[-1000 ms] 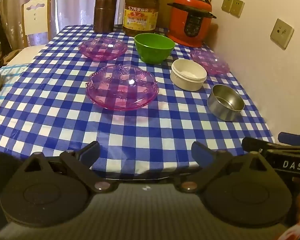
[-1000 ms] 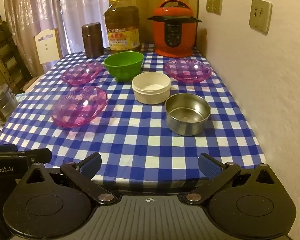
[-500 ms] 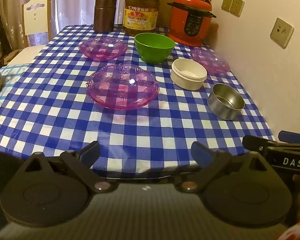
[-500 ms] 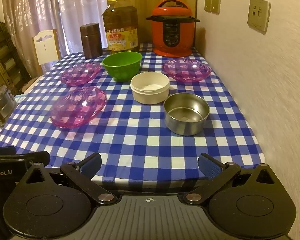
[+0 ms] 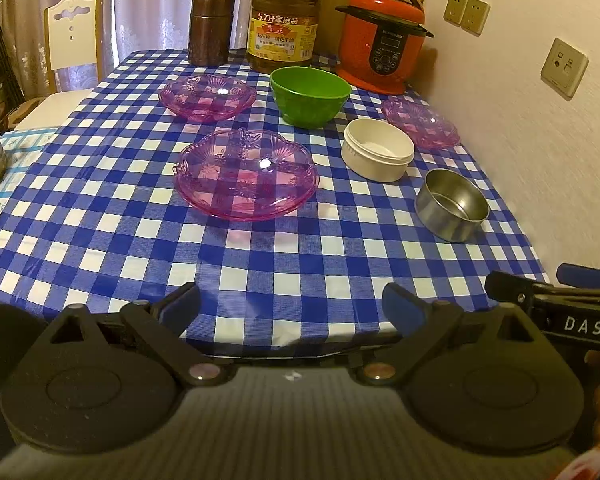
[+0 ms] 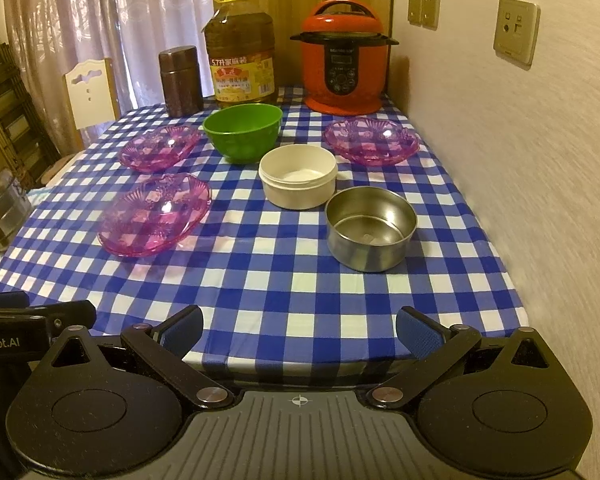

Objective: Organize plates and bowls

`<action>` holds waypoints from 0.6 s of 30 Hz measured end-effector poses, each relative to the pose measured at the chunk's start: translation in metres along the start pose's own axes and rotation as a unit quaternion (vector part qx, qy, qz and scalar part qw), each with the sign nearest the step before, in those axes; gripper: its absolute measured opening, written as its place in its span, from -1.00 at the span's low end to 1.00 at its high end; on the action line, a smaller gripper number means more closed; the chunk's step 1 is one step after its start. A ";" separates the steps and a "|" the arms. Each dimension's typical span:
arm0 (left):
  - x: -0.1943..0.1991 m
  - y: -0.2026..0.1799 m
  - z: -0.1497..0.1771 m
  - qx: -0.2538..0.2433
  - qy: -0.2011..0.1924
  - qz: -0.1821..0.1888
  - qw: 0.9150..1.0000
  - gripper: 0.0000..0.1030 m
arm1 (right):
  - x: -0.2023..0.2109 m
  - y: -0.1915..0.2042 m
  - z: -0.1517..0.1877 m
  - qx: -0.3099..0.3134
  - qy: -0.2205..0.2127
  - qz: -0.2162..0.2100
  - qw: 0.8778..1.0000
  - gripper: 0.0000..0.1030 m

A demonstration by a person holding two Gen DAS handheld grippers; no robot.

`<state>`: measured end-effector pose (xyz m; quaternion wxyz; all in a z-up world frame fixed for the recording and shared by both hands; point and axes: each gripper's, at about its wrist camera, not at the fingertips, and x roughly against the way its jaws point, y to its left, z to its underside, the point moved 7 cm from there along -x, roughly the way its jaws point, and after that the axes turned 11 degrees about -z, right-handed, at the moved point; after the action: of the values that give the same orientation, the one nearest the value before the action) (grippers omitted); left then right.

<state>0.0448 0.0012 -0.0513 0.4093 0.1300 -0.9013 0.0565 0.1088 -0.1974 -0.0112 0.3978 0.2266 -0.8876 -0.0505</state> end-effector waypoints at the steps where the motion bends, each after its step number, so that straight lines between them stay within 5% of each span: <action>1: 0.000 0.000 0.000 0.000 0.000 0.000 1.000 0.87 | 0.000 0.000 0.000 0.000 0.000 0.000 1.000 0.99; 18: 0.001 -0.001 -0.001 0.002 -0.001 -0.001 1.000 0.87 | 0.001 0.000 0.000 0.002 -0.001 0.002 1.000 0.99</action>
<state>0.0446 0.0005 -0.0500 0.4080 0.1314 -0.9017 0.0577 0.1085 -0.1979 -0.0110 0.3970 0.2260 -0.8883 -0.0481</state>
